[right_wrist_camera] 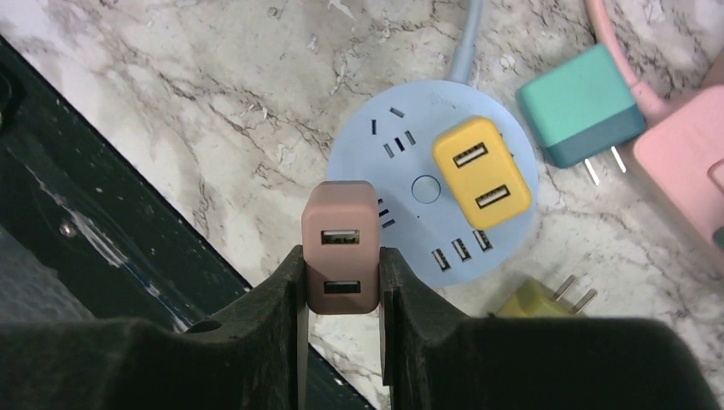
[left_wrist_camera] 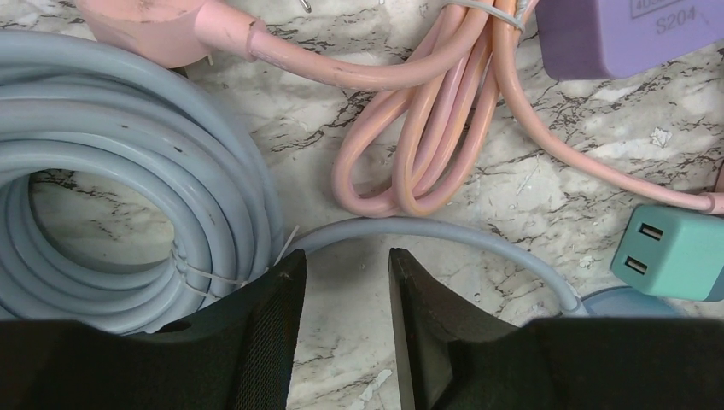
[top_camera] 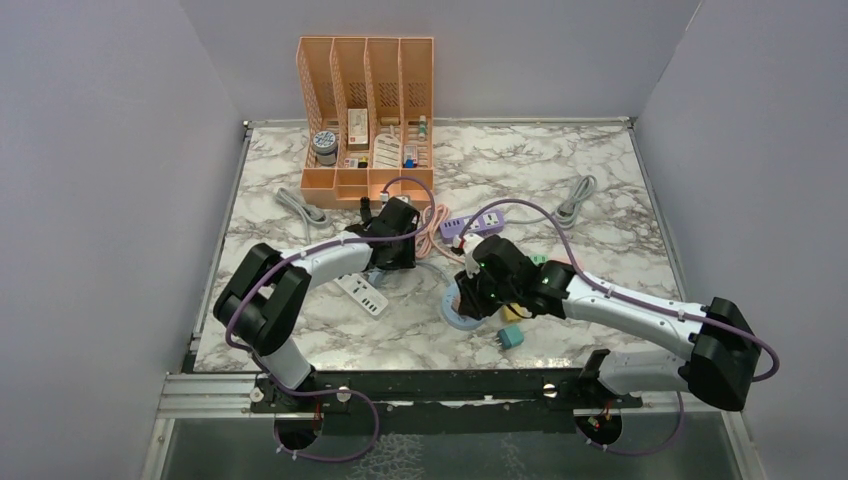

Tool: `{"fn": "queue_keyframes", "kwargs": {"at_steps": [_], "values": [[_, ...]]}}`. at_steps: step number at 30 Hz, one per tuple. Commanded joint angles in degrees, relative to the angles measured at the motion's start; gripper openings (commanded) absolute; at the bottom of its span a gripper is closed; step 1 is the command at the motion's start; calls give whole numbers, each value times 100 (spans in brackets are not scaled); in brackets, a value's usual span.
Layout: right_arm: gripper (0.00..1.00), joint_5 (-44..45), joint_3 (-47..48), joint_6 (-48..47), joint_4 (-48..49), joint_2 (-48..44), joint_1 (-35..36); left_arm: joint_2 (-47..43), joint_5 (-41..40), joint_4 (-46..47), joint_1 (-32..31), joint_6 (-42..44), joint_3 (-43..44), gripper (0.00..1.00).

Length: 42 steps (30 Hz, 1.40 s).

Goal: Insert the plug

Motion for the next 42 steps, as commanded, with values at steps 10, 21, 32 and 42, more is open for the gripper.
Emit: {"fn": "queue_keyframes", "kwargs": {"at_steps": [10,21,32,42], "values": [[1,-1039,521,-3217,38,724,-8,0,504,-74,157,210,128,49],[1,-1654,502,-4006,-449,536,-351,-70,713,24,298,92,6,49],[1,-1860,339,-3998,-545,638,-647,-16,751,76,327,-57,56,49],[1,-1816,376,-4022,-337,952,-648,-43,761,160,332,-145,78,49]]}}
